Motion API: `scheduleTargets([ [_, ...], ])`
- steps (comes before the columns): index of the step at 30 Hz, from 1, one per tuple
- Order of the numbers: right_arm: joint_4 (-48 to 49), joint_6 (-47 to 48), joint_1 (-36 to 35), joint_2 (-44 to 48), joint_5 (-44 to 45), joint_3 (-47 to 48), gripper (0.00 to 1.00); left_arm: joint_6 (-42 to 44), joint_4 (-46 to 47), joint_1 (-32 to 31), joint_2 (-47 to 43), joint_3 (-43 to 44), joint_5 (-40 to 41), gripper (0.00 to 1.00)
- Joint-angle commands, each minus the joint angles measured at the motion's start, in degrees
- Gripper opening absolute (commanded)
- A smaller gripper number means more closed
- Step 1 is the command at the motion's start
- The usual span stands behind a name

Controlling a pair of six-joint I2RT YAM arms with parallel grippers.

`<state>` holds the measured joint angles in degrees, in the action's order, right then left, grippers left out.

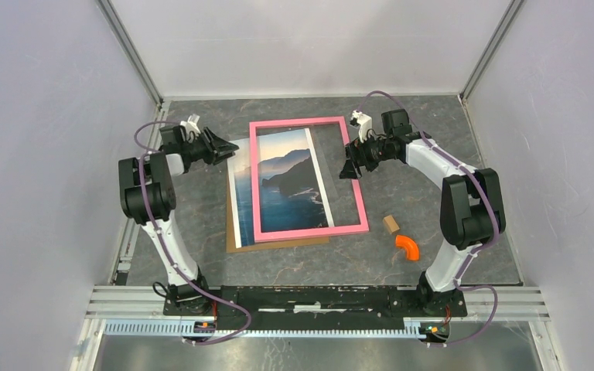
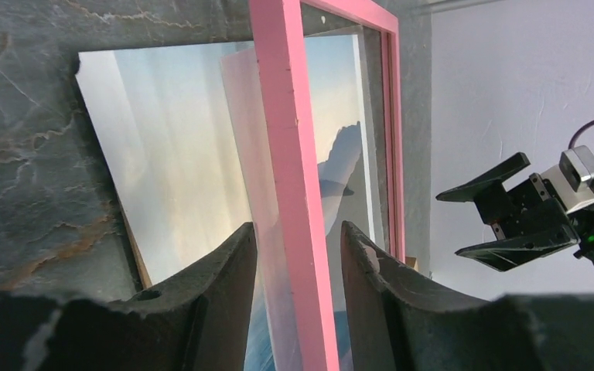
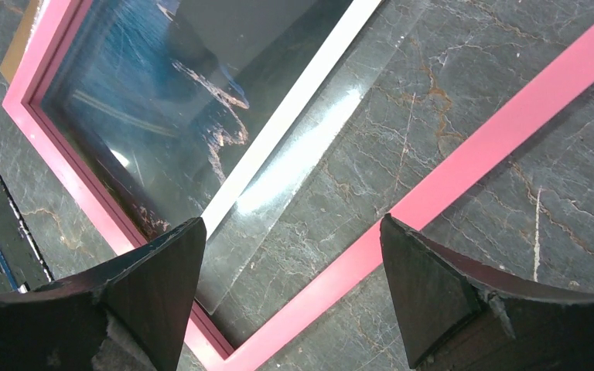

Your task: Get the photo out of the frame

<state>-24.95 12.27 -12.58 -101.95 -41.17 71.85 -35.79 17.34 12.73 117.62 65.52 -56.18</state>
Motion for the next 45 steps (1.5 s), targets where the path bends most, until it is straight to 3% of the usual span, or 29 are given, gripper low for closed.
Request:
scheduleTargets([
  [1,0.9,0.0,0.2,-0.1,-1.3,0.1,0.89,5.0,-5.7,-2.6,-0.7,3.3,1.7,0.50],
  [5,0.8,0.2,0.1,-0.2,-1.2,0.1,0.88,8.5,-11.1,-4.9,0.1,5.0,6.0,0.55],
  [11,0.6,0.6,0.2,-0.4,-1.6,-0.7,0.88,16.2,-22.9,-4.2,-4.0,9.1,19.3,0.72],
  [15,1.0,0.5,0.1,-1.2,-2.2,-1.1,0.87,17.2,-24.9,-1.8,-5.5,11.8,20.6,0.75],
  [28,1.3,0.6,0.1,-1.9,-2.0,-1.7,0.85,16.4,-25.3,0.3,5.6,18.9,15.7,0.54],
  [38,1.3,0.3,0.0,-2.5,-2.3,-1.3,0.85,15.9,-25.9,0.2,10.9,21.8,14.5,0.50],
  [45,1.3,0.1,0.1,-2.7,-2.5,-1.0,0.85,13.7,-22.9,0.2,11.8,22.5,9.4,0.44],
])
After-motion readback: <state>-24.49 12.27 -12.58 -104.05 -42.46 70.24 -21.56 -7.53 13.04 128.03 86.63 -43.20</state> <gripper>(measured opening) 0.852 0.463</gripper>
